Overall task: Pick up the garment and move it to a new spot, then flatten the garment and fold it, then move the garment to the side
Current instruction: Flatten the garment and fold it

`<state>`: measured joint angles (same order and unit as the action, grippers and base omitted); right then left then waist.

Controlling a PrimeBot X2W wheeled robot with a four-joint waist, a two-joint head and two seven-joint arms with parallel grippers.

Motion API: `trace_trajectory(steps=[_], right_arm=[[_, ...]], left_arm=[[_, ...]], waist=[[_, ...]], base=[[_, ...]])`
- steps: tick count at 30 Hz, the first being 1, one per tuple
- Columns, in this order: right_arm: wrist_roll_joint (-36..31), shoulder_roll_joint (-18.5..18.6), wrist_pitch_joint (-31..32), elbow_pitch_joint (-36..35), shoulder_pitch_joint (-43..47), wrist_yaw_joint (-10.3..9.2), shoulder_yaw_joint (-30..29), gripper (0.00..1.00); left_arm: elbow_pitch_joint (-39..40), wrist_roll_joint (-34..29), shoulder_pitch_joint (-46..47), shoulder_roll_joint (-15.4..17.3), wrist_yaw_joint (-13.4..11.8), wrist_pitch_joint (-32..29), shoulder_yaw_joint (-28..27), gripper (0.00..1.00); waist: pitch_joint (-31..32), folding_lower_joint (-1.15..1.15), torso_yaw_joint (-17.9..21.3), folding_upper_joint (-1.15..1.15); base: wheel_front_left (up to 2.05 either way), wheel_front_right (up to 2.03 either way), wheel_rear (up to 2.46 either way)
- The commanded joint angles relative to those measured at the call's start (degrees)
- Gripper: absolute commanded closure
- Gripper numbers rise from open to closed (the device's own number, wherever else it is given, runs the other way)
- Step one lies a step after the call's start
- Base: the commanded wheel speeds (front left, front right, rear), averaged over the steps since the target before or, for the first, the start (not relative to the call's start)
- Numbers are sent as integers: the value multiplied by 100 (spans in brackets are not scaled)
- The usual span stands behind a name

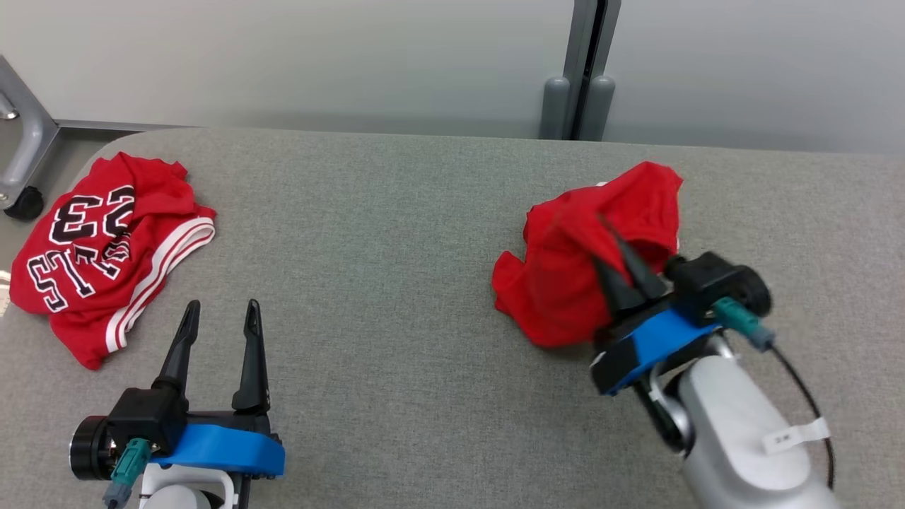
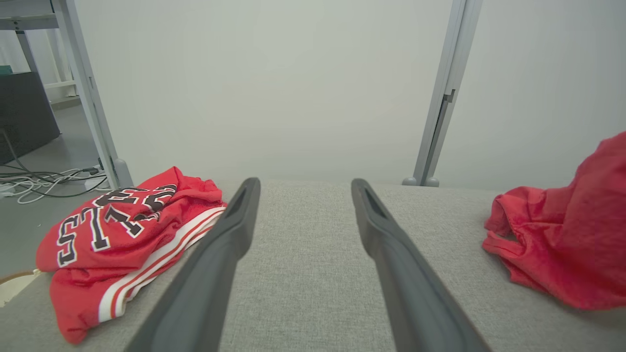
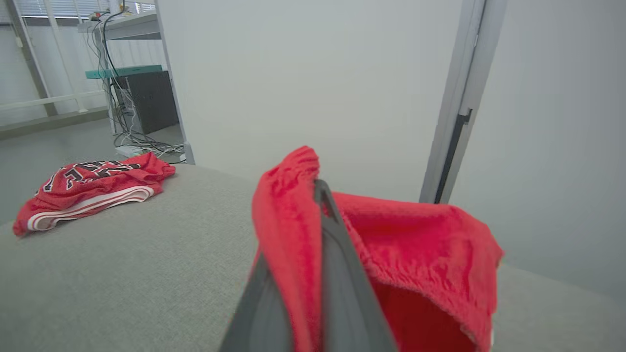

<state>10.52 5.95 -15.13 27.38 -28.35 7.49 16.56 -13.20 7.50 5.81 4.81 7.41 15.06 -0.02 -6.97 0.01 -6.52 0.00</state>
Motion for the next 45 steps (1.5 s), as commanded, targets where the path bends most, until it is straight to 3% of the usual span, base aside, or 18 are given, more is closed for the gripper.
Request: trace_trajectory(steps=[1,8,14,15,16,17,22,30,39,45], right_arm=[[6,-50,-4,-53,78,1,196,100],[352,-273,-4,246,-125,1,2052,100],[1084,-294,-3,640,-188,1,3597,100],[1221,-289,-4,681,-209,1,3777,89],[1316,-291,-4,724,-245,1,3907,38],[1417,-293,-4,766,-271,1,3986,0],[1471,-295,-4,611,-319,1,3794,0],[709,-64,-3,-141,189,1,2544,0],[325,276,-4,-1008,937,1,1435,0],[207,327,-3,-882,1106,1,990,0]], left_arm=[[13,0,-38,-24,12,17,-19,0],[21,51,71,-60,12,17,12,0],[-24,97,134,-90,12,17,1,0],[-34,97,138,-96,12,17,-2,0],[-45,90,144,-102,12,17,-4,0],[-49,88,153,-107,12,17,-7,0],[-33,52,85,-127,12,17,-89,0],[-2,1,-10,-115,12,17,-217,0],[49,-33,-75,-94,12,17,-232,0],[59,-36,-78,-94,12,17,-196,0]], waist=[[3,-1,-25,0],[-93,-1,-239,0],[-201,-1,-395,0],[-210,-1,-406,0],[-221,-1,-414,0],[-227,-1,-419,0],[-213,-1,-329,0],[-99,-1,-42,0],[-30,-1,110,0],[-48,-1,113,0]], base=[[0,0,0],[0,0,0],[0,0,0],[0,0,0],[0,0,0],[0,0,0],[0,0,0],[0,0,0],[0,0,0],[0,0,0]])
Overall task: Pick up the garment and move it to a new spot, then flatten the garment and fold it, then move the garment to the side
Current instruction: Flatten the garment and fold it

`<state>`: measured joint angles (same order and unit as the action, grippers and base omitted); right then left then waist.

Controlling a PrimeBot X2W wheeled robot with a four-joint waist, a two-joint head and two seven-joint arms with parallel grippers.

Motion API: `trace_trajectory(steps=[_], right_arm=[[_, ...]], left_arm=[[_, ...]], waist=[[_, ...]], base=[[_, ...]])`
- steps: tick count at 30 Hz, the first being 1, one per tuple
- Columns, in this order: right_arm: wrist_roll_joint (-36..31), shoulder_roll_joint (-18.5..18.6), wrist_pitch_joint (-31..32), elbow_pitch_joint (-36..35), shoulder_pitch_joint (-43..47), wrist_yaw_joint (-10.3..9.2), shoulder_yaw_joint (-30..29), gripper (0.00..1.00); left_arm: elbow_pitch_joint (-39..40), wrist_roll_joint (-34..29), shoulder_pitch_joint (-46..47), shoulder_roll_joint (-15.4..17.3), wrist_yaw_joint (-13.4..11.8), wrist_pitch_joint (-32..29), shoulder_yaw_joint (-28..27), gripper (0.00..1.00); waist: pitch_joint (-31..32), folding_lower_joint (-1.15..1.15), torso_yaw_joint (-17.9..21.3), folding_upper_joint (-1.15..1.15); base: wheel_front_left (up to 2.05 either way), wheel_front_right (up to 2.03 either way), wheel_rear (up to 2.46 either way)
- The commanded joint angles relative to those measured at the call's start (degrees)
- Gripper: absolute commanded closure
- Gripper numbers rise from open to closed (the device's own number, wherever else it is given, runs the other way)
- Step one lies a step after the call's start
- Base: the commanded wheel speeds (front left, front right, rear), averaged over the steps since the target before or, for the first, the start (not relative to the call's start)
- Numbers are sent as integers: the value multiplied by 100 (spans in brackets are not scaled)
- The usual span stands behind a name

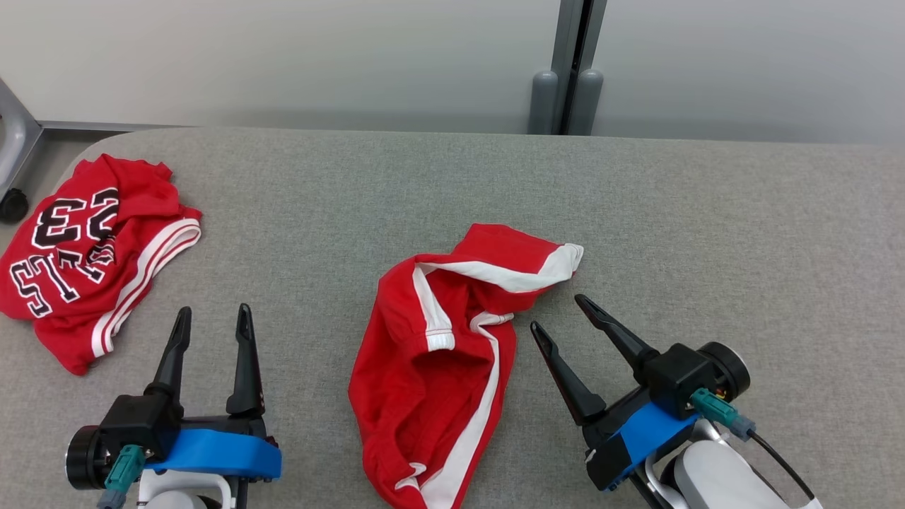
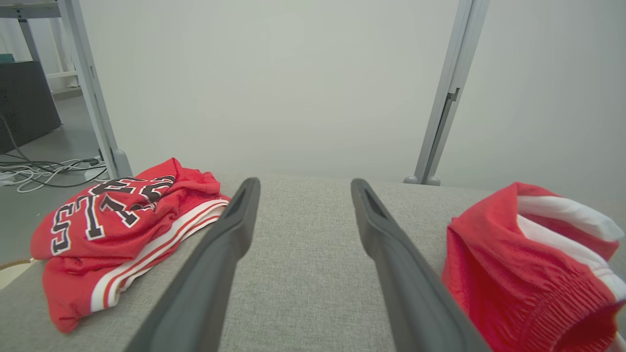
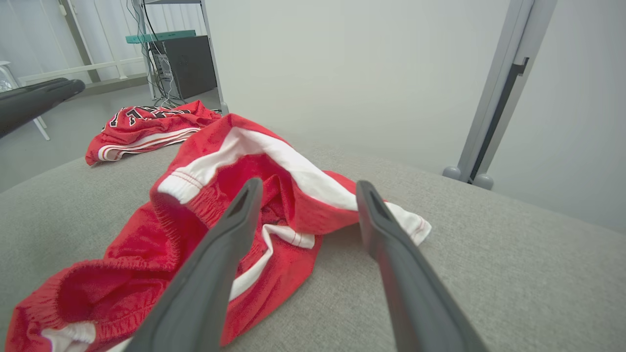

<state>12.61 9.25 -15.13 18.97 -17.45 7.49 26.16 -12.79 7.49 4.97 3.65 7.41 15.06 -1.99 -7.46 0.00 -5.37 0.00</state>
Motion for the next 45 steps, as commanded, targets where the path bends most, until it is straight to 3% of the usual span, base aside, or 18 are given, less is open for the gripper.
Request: trace_trajectory(steps=[1,7,14,20,21,22,23,27,34,40,45], right_arm=[[-65,7,-3,40,-25,1,-4,0],[-168,-132,-3,740,-456,1,-91,0],[-98,-346,0,2245,-1109,1,180,0],[202,-523,-1,3119,-1660,1,306,0],[247,-546,-1,3301,-1731,1,375,36],[314,-571,5,3487,-1799,1,453,86],[414,-597,7,3629,-1871,1,524,100],[708,-618,-5,3806,-1986,1,709,100],[976,-277,-8,2849,-1174,1,491,100],[952,184,-10,1676,-118,1,-292,100],[749,269,5,824,983,1,-1145,100]], left_arm=[[14,-34,22,22,12,17,16,0],[29,7,132,30,12,17,87,0],[-2,48,240,14,12,17,152,0],[-31,53,321,-4,12,17,195,0],[-39,54,335,-9,12,17,200,0],[-49,54,346,-17,12,17,221,0],[-56,57,352,-22,12,17,222,0],[-64,53,305,-32,12,17,171,0],[-99,38,83,-54,12,17,118,0],[-85,23,-71,-60,12,17,121,0],[-49,12,-109,-63,12,17,76,0]], waist=[[-15,0,-17,0],[-157,0,-164,0],[-318,0,-392,0],[-431,0,-540,0],[-438,0,-563,0],[-443,0,-588,0],[-443,0,-600,0],[-381,0,-578,0],[-54,0,-306,0],[163,0,-19,0],[201,0,171,0]], base=[[0,0,0],[0,0,0],[0,0,0],[0,0,0],[0,0,0],[0,0,0],[0,0,0],[0,0,0],[0,0,0],[0,0,0],[0,0,0]])
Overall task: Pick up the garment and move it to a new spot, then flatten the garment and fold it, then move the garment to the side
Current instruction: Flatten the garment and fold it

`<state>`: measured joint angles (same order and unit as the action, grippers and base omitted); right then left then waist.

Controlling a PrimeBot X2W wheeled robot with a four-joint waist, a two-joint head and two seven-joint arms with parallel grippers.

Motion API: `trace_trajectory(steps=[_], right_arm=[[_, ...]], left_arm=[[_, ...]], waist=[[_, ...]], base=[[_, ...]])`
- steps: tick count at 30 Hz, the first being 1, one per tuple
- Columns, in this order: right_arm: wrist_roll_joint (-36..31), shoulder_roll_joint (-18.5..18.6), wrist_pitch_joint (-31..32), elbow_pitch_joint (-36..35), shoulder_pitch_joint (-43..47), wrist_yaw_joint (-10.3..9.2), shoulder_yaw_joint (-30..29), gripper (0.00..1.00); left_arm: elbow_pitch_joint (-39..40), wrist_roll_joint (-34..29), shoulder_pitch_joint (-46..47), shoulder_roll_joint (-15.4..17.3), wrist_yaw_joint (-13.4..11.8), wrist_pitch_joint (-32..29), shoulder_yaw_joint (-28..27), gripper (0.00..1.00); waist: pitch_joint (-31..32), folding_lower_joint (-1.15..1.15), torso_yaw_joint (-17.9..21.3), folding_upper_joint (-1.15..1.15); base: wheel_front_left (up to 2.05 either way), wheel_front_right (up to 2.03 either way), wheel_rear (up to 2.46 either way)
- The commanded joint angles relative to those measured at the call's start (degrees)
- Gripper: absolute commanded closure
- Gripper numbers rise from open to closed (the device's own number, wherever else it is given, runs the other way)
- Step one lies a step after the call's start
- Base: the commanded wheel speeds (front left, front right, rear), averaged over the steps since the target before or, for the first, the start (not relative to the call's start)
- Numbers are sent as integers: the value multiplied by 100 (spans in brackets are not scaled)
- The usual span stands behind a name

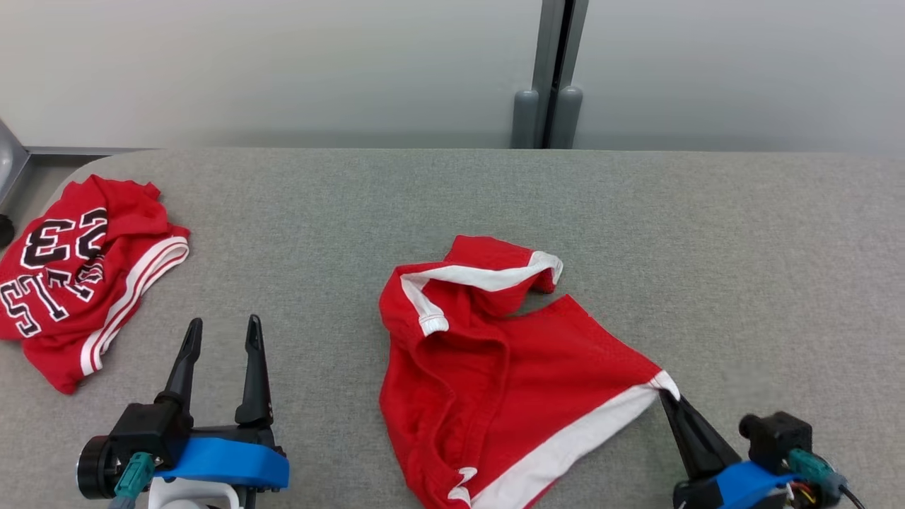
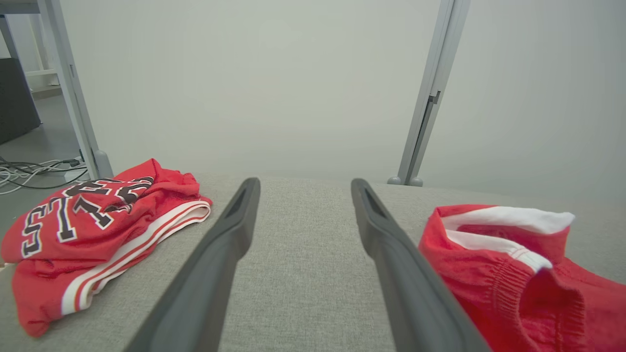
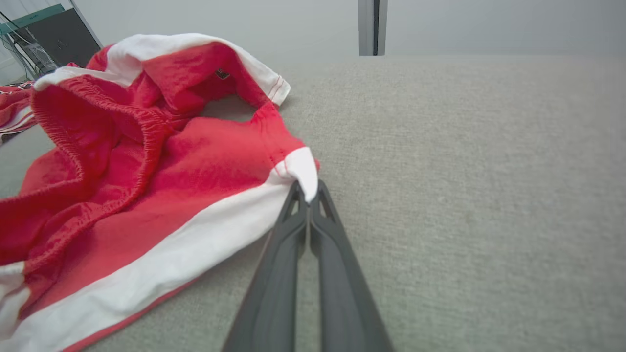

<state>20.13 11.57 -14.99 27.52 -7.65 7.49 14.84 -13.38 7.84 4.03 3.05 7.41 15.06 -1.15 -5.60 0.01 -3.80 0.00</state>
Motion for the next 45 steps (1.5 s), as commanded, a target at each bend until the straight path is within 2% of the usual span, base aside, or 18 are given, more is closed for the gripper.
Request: trace_trajectory(steps=[1,4,5,6,7,15,20,25,27,32,38,39,40,41,45], right_arm=[[-33,23,31,-106,142,1,-109,100],[-113,-49,161,-273,532,1,-370,100],[-177,-67,191,-322,616,1,-449,92],[-216,-114,185,-386,662,1,-551,61],[-243,-167,187,-434,695,1,-617,0],[-619,-473,19,-1084,591,1,-906,0],[-895,-595,-19,-1097,269,1,-489,0],[-1058,-588,-16,-623,-366,1,248,0],[-1085,-576,-17,-484,-521,1,367,0],[-1164,-476,72,380,-1159,1,904,0],[-1159,-501,30,1481,-1771,1,1236,0],[-1121,-534,21,1640,-1868,1,1280,55],[-1090,-563,13,1781,-1979,1,1319,87],[-1061,-600,13,1917,-2079,1,1371,100],[-848,-724,-20,2153,-2506,1,1472,100]], left_arm=[[11,-23,-8,-5,12,17,-12,0],[13,-33,-9,-5,12,17,-3,0],[9,-29,-8,-7,12,17,5,0],[2,-23,-5,-8,12,17,8,0],[-7,-16,-1,-8,12,17,7,0],[-52,-19,-53,68,12,17,47,0],[-66,-15,-22,99,12,17,73,0],[-52,-27,-9,93,12,17,134,0],[-54,-17,14,100,12,17,138,0],[-63,15,89,93,12,17,201,0],[-74,52,138,65,11,17,235,0],[-81,51,149,60,11,17,244,0],[-85,54,168,55,11,17,258,0],[-86,51,178,53,11,17,255,0],[-84,51,224,33,12,17,245,0]], waist=[[13,-1,38,0],[8,-1,79,0],[6,-1,87,0],[6,-1,95,0],[7,-1,103,0],[104,-1,107,0],[116,-1,77,0],[111,-1,-23,0],[101,-1,-52,0],[28,-1,-247,0],[-99,-1,-455,0],[-116,-1,-480,0],[-134,-1,-506,0],[-152,-1,-525,0],[-212,-1,-583,0]], base=[[0,0,0],[0,0,0],[0,0,0],[0,0,0],[0,0,0],[0,0,0],[0,0,0],[0,0,0],[0,0,0],[0,0,0],[0,0,0],[0,0,0],[0,0,0],[0,0,0],[0,0,0]])
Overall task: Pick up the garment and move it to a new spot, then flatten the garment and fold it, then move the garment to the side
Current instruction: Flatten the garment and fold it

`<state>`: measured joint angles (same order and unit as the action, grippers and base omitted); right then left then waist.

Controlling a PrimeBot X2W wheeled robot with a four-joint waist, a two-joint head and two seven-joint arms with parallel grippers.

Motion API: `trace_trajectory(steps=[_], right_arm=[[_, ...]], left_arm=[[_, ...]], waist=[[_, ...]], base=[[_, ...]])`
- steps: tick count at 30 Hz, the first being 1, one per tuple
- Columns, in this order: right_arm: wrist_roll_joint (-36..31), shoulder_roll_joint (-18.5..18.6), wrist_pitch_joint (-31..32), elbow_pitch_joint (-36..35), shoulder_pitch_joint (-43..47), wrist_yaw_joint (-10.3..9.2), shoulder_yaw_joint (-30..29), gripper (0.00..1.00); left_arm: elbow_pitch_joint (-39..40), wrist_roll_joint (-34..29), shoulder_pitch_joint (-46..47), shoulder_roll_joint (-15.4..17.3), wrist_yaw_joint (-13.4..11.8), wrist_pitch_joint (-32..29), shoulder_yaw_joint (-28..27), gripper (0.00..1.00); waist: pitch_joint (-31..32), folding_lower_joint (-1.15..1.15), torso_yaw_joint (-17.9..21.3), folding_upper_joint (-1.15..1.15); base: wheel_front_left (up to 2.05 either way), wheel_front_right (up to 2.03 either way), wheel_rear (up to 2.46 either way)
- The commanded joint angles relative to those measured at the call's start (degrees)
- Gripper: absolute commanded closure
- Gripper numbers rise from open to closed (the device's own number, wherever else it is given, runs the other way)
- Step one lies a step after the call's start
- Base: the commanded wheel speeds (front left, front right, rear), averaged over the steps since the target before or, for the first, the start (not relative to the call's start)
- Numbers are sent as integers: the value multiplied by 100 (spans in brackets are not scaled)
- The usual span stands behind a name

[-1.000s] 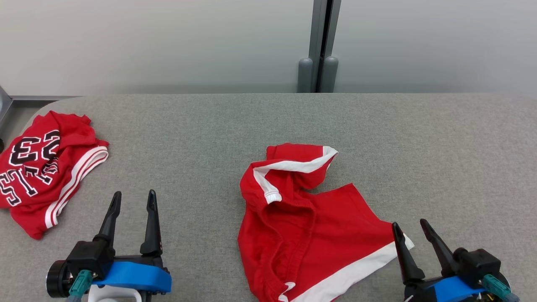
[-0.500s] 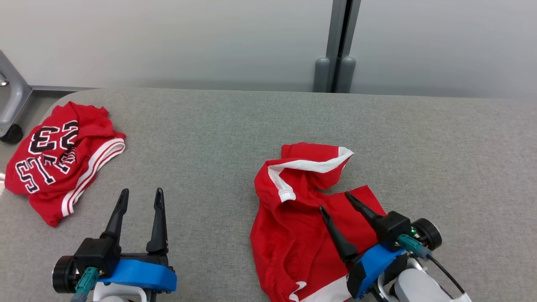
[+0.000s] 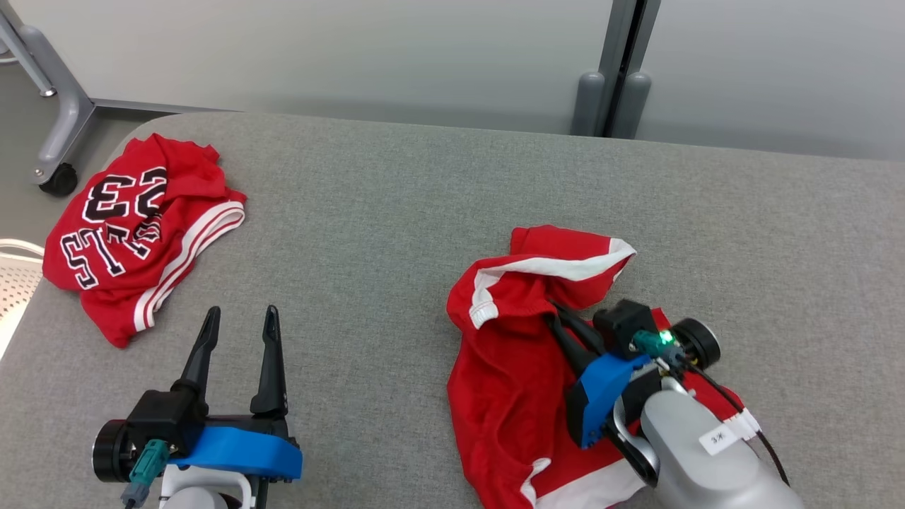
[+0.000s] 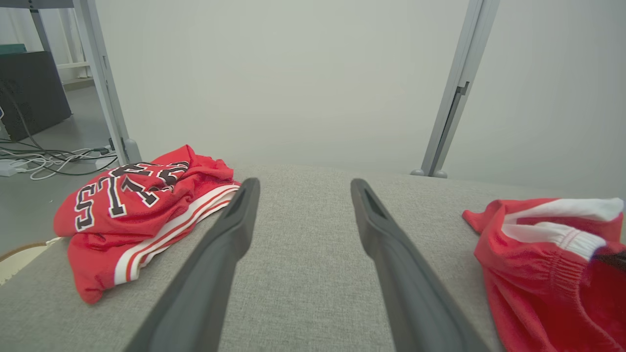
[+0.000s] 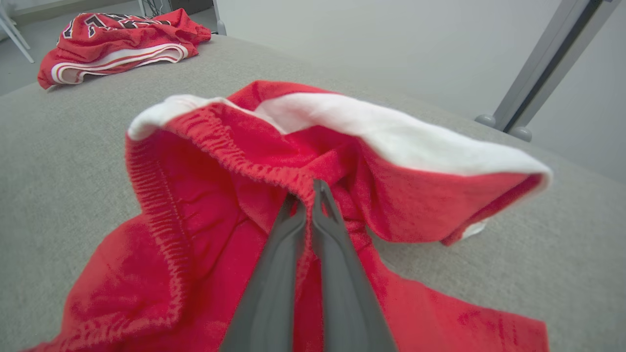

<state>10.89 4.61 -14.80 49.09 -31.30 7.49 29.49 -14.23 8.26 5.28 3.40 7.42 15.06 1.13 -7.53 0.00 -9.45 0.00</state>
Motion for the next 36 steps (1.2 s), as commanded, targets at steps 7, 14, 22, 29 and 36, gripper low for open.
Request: trace_trajectory(steps=[7,14,22,29,36], right_arm=[[439,-164,-45,-71,-1084,1,321,100],[1389,-161,60,-256,-1554,1,1377,100],[2256,-156,45,-515,-1153,1,2598,0],[2450,-162,-40,-586,-1044,1,2674,0],[1777,-130,-42,-1062,-474,1,1608,0]], left_arm=[[-18,23,241,-33,10,17,97,0],[-91,115,372,-47,10,17,345,0],[-95,233,367,-55,10,17,406,0],[-87,106,280,-55,10,17,263,0],[-84,-24,68,-55,10,17,97,0]], waist=[[-107,0,-252,0],[-213,0,-602,0],[-290,0,-595,0],[-184,0,-191,0],[87,0,276,0]], base=[[0,0,0],[0,0,0],[0,0,0],[0,0,0],[0,0,0]])
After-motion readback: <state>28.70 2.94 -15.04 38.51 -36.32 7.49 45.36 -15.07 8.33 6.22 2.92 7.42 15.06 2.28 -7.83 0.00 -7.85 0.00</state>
